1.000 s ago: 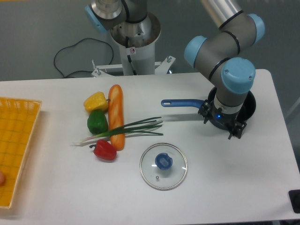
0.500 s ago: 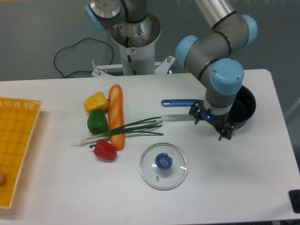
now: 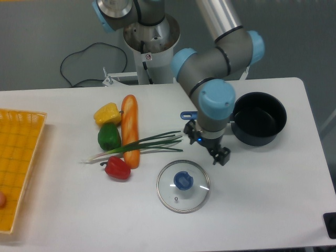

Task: Pick up the green onion
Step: 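Move the gripper from beside the black saucepan toward the green onions, then lower the gripper onto the green onion stalks and close it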

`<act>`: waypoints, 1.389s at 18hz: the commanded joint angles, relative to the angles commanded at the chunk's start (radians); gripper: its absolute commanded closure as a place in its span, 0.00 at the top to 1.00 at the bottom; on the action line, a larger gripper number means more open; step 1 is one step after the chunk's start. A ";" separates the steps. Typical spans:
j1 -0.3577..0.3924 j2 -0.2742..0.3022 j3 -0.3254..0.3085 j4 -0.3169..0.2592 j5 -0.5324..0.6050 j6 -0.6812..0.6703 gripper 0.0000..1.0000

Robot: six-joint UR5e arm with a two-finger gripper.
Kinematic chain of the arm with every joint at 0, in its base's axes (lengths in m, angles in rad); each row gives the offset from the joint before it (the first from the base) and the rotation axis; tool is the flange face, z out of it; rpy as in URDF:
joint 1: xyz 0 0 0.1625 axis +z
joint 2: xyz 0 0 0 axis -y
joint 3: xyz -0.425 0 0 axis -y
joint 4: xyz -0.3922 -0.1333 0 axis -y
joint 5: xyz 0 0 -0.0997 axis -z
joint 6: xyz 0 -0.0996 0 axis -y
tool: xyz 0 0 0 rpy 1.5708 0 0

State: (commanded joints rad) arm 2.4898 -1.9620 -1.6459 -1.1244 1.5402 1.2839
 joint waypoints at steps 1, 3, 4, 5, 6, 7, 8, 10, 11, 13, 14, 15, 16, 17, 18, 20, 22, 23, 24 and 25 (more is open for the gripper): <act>-0.009 0.009 -0.005 0.002 -0.023 -0.002 1.00; -0.037 0.021 -0.020 0.002 -0.058 -0.005 1.00; -0.051 0.029 -0.025 0.002 -0.057 -0.009 1.00; -0.067 0.035 -0.025 0.000 -0.049 -0.014 1.00; -0.086 0.037 -0.026 -0.002 -0.046 -0.018 1.00; -0.100 0.037 -0.028 -0.003 -0.045 -0.021 1.00; -0.110 0.037 -0.032 -0.002 -0.045 -0.031 1.00; -0.121 0.040 -0.046 -0.003 -0.046 -0.041 1.00; -0.129 0.040 -0.048 -0.012 -0.049 -0.046 1.00; -0.137 0.038 -0.054 -0.009 -0.048 -0.052 1.00; -0.146 0.035 -0.054 -0.008 -0.048 -0.052 1.00; -0.158 0.032 -0.054 -0.008 -0.045 -0.052 1.00; -0.166 0.032 -0.058 -0.009 -0.045 -0.052 1.00; -0.170 0.032 -0.066 -0.008 -0.045 -0.052 1.00; -0.173 0.032 -0.072 -0.008 -0.045 -0.052 1.00; -0.199 0.034 -0.075 -0.008 -0.045 -0.054 1.00; -0.219 0.031 -0.080 -0.006 -0.045 -0.083 1.00; -0.226 0.031 -0.089 -0.003 -0.045 -0.092 1.00; -0.227 0.031 -0.101 -0.003 -0.042 -0.092 0.99; -0.229 0.032 -0.121 -0.003 -0.025 -0.087 0.99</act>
State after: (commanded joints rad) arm 2.2611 -1.9298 -1.7669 -1.1275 1.5154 1.1965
